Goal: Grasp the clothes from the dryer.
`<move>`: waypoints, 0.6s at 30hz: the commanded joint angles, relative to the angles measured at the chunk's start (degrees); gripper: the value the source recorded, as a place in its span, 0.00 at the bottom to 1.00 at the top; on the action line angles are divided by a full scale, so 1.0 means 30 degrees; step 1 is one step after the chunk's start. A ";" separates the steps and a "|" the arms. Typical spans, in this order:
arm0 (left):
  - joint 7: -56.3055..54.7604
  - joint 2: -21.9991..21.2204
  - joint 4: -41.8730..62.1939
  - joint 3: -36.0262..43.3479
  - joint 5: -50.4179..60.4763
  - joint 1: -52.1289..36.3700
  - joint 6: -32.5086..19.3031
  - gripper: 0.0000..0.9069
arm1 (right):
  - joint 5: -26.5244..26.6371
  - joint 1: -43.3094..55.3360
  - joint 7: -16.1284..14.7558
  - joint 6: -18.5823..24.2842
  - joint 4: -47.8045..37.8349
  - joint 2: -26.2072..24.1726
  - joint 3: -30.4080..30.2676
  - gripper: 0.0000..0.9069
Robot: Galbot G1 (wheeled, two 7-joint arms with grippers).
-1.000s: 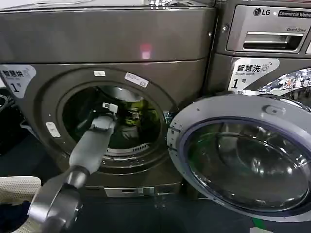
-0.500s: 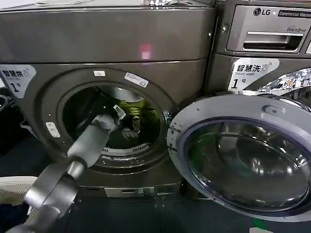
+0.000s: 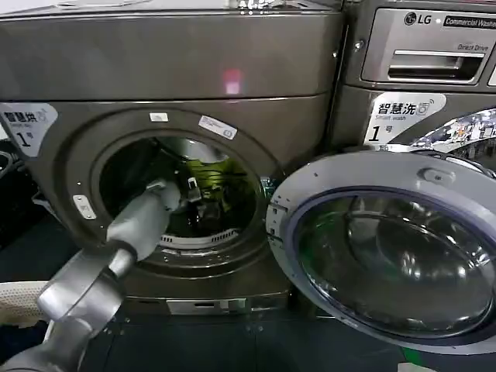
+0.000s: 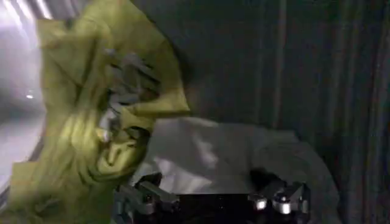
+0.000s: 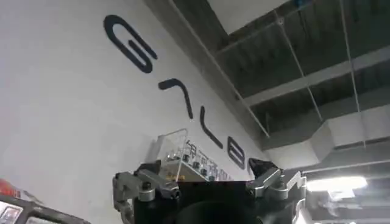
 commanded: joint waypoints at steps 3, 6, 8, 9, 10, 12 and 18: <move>-0.0297 -0.0238 0.0595 0.0832 0.2122 0.0140 0.0008 1.00 | -0.0044 0.0031 -0.0015 0.0049 0.0043 -0.0017 -0.0144 1.00; -0.0496 -0.0330 0.0638 0.0846 0.2125 0.0279 0.0147 1.00 | -0.0046 0.0025 -0.0013 0.0064 0.0088 0.0014 -0.0185 1.00; -0.0697 -0.0398 0.0652 0.0832 0.2015 0.0295 0.0162 0.98 | -0.0044 0.0031 -0.0015 0.0073 0.0123 0.0042 -0.0207 1.00; -0.0597 -0.0414 0.0651 0.0845 0.2094 0.0295 0.0142 0.73 | -0.0042 0.0025 -0.0013 0.0079 0.0152 0.0076 -0.0232 1.00; -0.0596 -0.0416 0.0651 0.0880 0.2180 0.0302 0.0088 0.49 | -0.0046 0.0023 -0.0013 0.0079 0.0156 0.0091 -0.0245 1.00; -0.0590 -0.0443 0.0658 0.0922 0.2171 0.0361 0.0085 0.16 | -0.0046 0.0034 -0.0013 0.0085 0.0160 0.0122 -0.0265 1.00; -0.0623 -0.0492 0.0644 0.0849 0.2036 0.0353 -0.0007 0.00 | -0.0046 0.0080 -0.0014 0.0106 0.0261 0.0249 -0.0392 1.00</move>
